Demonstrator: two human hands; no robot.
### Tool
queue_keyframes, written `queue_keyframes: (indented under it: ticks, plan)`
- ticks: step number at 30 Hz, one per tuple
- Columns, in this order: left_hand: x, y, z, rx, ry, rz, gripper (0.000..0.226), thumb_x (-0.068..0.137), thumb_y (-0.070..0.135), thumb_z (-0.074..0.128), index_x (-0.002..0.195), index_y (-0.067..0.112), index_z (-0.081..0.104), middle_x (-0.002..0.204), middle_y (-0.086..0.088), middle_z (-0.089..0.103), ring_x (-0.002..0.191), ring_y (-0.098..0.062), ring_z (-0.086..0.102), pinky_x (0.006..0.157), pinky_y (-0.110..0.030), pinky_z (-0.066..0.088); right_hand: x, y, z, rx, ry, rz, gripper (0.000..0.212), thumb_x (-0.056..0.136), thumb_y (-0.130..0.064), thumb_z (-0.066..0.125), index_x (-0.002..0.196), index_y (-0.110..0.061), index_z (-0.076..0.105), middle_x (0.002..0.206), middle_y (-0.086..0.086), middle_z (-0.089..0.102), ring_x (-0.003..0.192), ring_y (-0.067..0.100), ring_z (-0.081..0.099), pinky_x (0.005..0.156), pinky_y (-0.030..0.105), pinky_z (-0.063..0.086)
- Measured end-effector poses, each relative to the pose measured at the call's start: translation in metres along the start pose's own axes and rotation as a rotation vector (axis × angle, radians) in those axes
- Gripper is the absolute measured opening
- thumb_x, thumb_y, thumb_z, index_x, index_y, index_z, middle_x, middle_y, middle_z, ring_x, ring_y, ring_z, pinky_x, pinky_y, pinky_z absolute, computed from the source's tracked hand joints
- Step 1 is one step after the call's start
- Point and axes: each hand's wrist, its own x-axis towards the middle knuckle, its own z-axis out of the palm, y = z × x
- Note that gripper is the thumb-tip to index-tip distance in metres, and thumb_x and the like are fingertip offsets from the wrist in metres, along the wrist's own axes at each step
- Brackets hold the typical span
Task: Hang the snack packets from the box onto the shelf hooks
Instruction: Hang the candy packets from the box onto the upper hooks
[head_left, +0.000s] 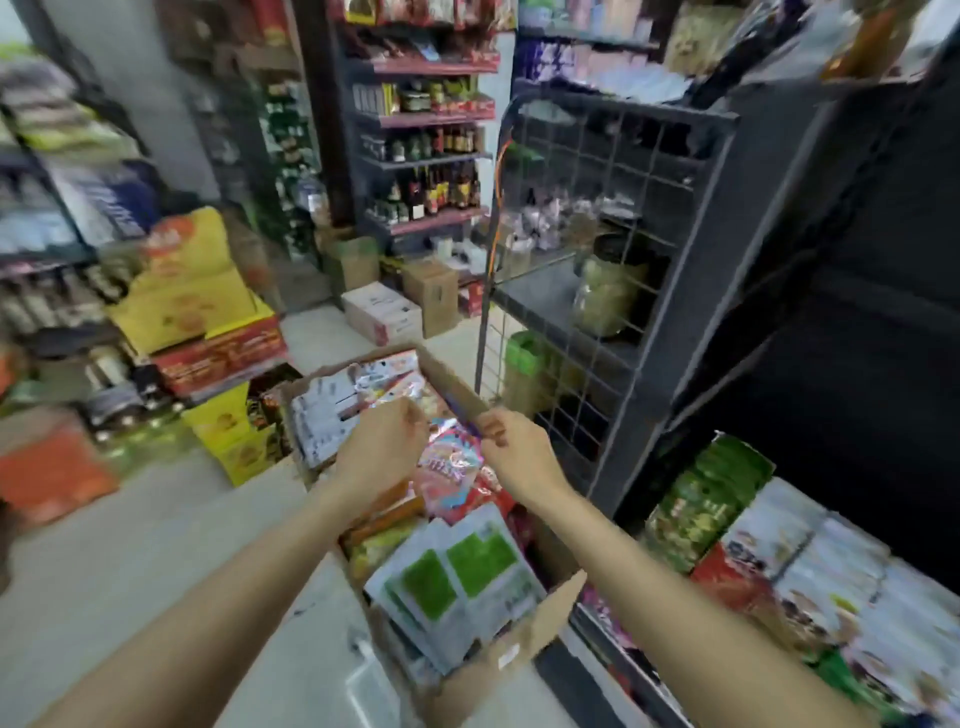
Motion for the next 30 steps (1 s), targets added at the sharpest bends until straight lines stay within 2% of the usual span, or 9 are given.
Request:
queue_keyframes:
  ticks: [7, 10, 14, 17, 20, 24, 26, 28, 30]
  plan:
    - [0.064, -0.091, 0.016, 0.124, -0.272, -0.095, 0.035, 0.093, 0.013, 0.05, 0.125, -0.001, 0.046, 0.125, -0.019, 0.047, 0.114, -0.034, 0.049, 0.083, -0.034, 0.039, 0.086, 0.025, 0.105, 0.033, -0.163, 0.113, 0.06, 0.076, -0.03, 0.062, 0.133, -0.016, 0.05, 0.127, 0.011, 0.059, 0.119, 0.028, 0.053, 0.098, 0.038, 0.044]
    - [0.091, -0.099, 0.023, 0.024, -0.235, -0.184, 0.047, 0.094, 0.012, 0.049, 0.136, -0.002, 0.033, 0.134, -0.02, 0.039, 0.117, -0.034, 0.047, 0.082, -0.034, 0.038, 0.112, 0.018, 0.109, 0.012, -0.228, 0.115, 0.077, 0.086, -0.027, 0.065, 0.149, -0.012, 0.024, 0.152, 0.01, 0.03, 0.141, 0.025, 0.027, 0.114, 0.041, 0.026]
    - [0.114, -0.105, 0.026, -0.212, -0.176, -0.331, 0.032, 0.093, 0.009, 0.05, 0.124, 0.003, 0.045, 0.103, -0.009, 0.048, 0.085, -0.022, 0.047, 0.058, -0.026, 0.036, 0.14, -0.001, 0.109, 0.09, -0.287, 0.163, 0.082, 0.092, -0.029, 0.06, 0.152, -0.01, 0.007, 0.158, 0.007, 0.018, 0.145, 0.025, 0.018, 0.117, 0.041, 0.019]
    - [0.122, -0.109, 0.031, -0.373, -0.095, -0.444, 0.009, 0.094, 0.007, 0.046, 0.097, 0.015, 0.047, 0.089, -0.005, 0.047, 0.074, -0.019, 0.046, 0.052, -0.023, 0.033, 0.15, -0.003, 0.121, 0.068, -0.211, 0.188, 0.076, 0.089, -0.032, 0.064, 0.147, -0.007, 0.023, 0.142, 0.012, 0.043, 0.135, 0.031, 0.034, 0.11, 0.045, 0.032]
    - [0.131, -0.112, 0.035, -0.454, -0.005, -0.534, 0.033, 0.094, 0.007, 0.044, 0.125, -0.001, 0.041, 0.086, -0.011, 0.047, 0.064, -0.014, 0.043, 0.046, -0.022, 0.027, 0.153, 0.005, 0.13, -0.04, -0.146, 0.184, 0.075, 0.089, -0.029, 0.064, 0.147, -0.007, 0.023, 0.142, 0.013, 0.033, 0.134, 0.028, 0.026, 0.107, 0.036, 0.03]
    - [0.141, -0.118, 0.04, -0.456, 0.054, -0.561, 0.013, 0.094, 0.007, 0.042, 0.1, 0.001, 0.051, 0.076, -0.009, 0.048, 0.06, -0.014, 0.039, 0.046, -0.023, 0.026, 0.161, 0.012, 0.136, -0.035, -0.151, 0.145, 0.071, 0.088, -0.024, 0.065, 0.146, -0.011, 0.026, 0.142, 0.012, 0.032, 0.135, 0.027, 0.025, 0.107, 0.034, 0.029]
    - [0.144, -0.121, 0.041, -0.506, 0.079, -0.572, 0.007, 0.096, 0.013, 0.047, 0.092, 0.008, 0.05, 0.074, -0.003, 0.049, 0.065, -0.016, 0.045, 0.052, -0.025, 0.035, 0.165, 0.014, 0.137, -0.024, -0.098, 0.143, 0.052, 0.087, -0.025, 0.066, 0.132, -0.012, 0.046, 0.128, 0.012, 0.045, 0.124, 0.028, 0.037, 0.098, 0.035, 0.036]
    - [0.144, -0.12, 0.041, -0.526, 0.086, -0.554, 0.017, 0.095, 0.02, 0.053, 0.08, 0.013, 0.053, 0.073, -0.002, 0.051, 0.064, -0.014, 0.045, 0.057, -0.027, 0.037, 0.164, 0.014, 0.137, -0.044, -0.089, 0.076, 0.017, 0.086, -0.026, 0.066, 0.098, -0.014, 0.063, 0.101, 0.01, 0.057, 0.098, 0.025, 0.053, 0.078, 0.035, 0.041]
    - [0.145, -0.12, 0.042, -0.515, 0.067, -0.52, 0.017, 0.094, 0.023, 0.055, 0.085, 0.012, 0.064, 0.083, -0.004, 0.058, 0.076, -0.018, 0.052, 0.067, -0.027, 0.043, 0.157, 0.014, 0.132, 0.012, -0.109, 0.044, 0.014, 0.087, -0.023, 0.065, 0.08, -0.011, 0.064, 0.084, 0.007, 0.062, 0.074, 0.019, 0.057, 0.067, 0.034, 0.043]
